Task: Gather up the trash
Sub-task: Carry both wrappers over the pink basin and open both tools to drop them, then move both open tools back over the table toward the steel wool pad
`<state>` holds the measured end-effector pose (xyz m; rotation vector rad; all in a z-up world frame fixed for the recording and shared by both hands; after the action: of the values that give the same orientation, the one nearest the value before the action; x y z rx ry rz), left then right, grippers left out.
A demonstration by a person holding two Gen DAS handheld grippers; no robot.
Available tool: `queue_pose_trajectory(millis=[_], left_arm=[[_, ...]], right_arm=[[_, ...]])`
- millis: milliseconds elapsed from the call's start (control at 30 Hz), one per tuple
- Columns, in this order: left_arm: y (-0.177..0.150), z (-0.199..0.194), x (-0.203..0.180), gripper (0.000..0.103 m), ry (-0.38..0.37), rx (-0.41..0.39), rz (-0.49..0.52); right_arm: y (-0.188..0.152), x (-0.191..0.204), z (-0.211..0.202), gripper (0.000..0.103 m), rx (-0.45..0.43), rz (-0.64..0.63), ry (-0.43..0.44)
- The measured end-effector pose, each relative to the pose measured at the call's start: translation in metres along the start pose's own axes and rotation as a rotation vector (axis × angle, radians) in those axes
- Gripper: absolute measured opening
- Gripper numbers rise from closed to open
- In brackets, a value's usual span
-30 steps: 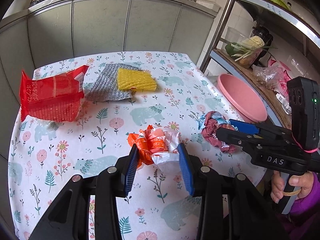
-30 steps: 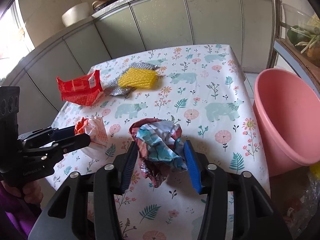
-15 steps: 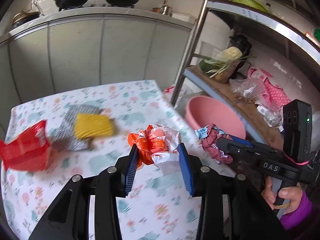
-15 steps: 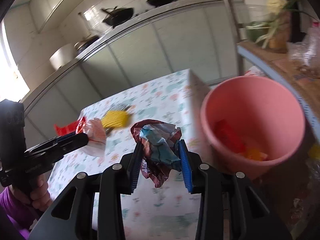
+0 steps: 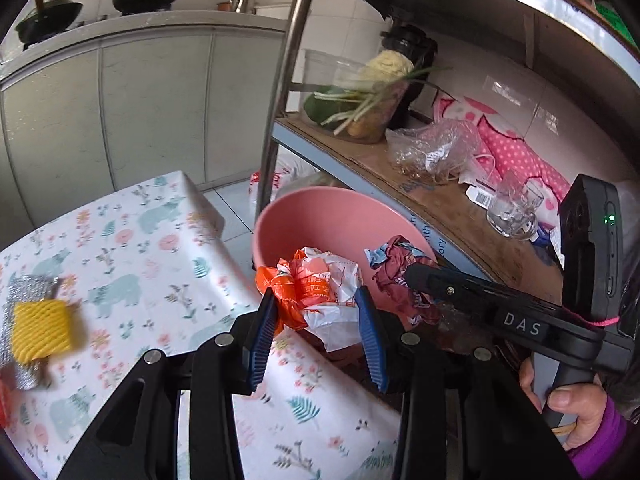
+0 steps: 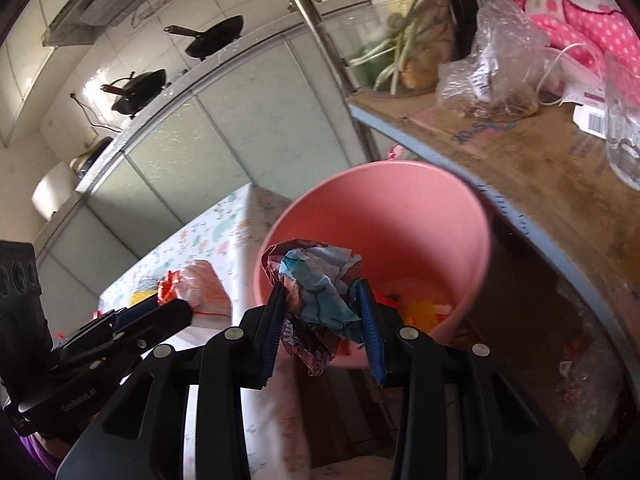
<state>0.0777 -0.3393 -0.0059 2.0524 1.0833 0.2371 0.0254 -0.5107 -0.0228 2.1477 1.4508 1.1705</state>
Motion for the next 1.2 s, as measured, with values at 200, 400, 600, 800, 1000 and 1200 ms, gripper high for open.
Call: queue_pose_trajectory(millis=[200,400,600,800,1000,1200], left_arm=[[0.005,0.037,-0.008,0.039,0.005,0.042,0.036],[0.006,0.06,-0.006,0.045,0.004,0.082,-0.014],[0.007,0.058,0.0,0.049,-0.002,0.086,-0.066],[0.012,0.045,0.0,0.05,-0.009,0.054,-0.077],[0.009,0.024,0.006,0.05,0.007,0.031,-0.096],[-0.001,-0.012,0.016,0.05,0.039,0.001,-0.095]], right_arm=[[0.007,-0.015,0.012,0.037,0.004,0.028,-0.046],[0.008,-0.026,0.024,0.04,0.038,0.068,-0.057],[0.007,-0.032,0.028,0.044,0.045,0.081,-0.07],[0.008,-0.031,0.02,0.048,0.029,0.076,-0.067],[0.006,-0.012,0.01,0.048,0.026,0.042,-0.027],[-0.005,0.02,0.004,0.048,0.048,-0.018,0.022]])
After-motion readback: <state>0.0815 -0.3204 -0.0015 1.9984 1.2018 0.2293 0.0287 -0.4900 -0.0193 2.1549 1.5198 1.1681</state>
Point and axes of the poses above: each gripper's, at about its wrist camera, not at the fingertips, and z roughly the way its jaws point, x to its left, y to its top, the point moved 2 cm from there along z, roughly the way its jaws point, and after that the axes turned 3 degrees about y, right-handed, at the moved point
